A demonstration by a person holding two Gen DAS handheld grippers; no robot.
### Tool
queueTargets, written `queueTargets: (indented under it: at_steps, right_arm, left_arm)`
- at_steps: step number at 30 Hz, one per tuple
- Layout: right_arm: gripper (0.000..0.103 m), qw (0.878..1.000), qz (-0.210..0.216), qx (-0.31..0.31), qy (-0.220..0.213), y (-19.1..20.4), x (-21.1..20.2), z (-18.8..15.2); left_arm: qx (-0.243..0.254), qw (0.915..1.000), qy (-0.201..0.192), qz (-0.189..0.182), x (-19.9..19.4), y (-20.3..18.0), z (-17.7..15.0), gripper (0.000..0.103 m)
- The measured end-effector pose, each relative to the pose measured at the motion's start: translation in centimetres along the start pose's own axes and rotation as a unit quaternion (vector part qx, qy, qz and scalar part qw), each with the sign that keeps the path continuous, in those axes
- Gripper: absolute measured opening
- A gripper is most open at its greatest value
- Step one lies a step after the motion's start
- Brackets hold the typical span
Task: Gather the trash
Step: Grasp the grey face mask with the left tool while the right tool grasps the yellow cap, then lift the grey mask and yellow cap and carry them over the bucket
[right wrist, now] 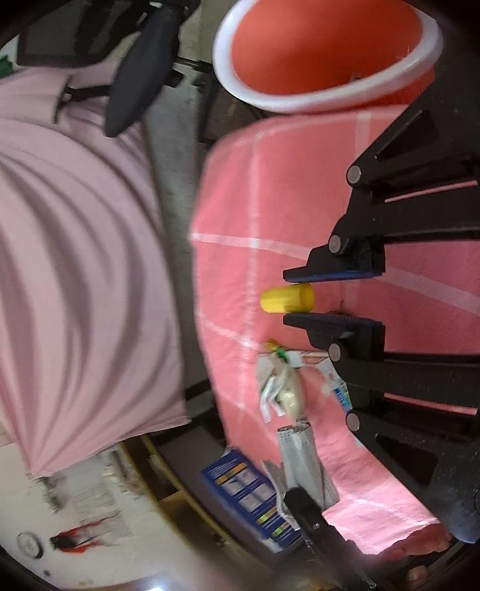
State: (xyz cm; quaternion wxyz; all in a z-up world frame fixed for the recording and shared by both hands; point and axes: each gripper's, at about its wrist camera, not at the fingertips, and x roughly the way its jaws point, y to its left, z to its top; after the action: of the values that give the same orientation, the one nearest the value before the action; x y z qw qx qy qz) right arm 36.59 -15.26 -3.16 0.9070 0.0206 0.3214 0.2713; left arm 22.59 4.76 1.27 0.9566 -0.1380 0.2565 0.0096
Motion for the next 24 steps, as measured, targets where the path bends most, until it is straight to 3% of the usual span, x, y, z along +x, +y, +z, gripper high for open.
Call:
queueTargets:
  at_steps: [6, 11, 16, 20, 24]
  right_arm:
    - [0.035, 0.993, 0.007, -0.011, -0.119, 0.5, -4.7, -0.3]
    - [0.035, 0.976, 0.001, 0.010, -0.217, -0.7, -8.9, -0.6]
    - [0.035, 0.958, -0.056, -0.016, -0.282, -2.3, -13.3, -0.4]
    - [0.035, 0.933, -0.118, -0.035, -0.339, -4.3, -17.2, -0.6]
    - [0.035, 0.915, -0.170, -0.051, -0.361, -6.5, -19.7, -1.3]
  left_arm:
    - [0.011, 0.9976, -0.066, -0.016, -1.9, -2.9, 0.5, 0.019]
    - [0.035, 0.9923, -0.114, -0.033, -2.9, -6.0, 1.2, 0.019]
    - [0.059, 0.9840, -0.156, -0.063, -3.0, -10.2, 1.5, 0.019]
    - [0.062, 0.9781, -0.174, -0.096, -2.1, -14.0, 1.6, 0.020]
    - [0.072, 0.9732, -0.179, -0.126, -0.7, -17.7, 1.6, 0.020]
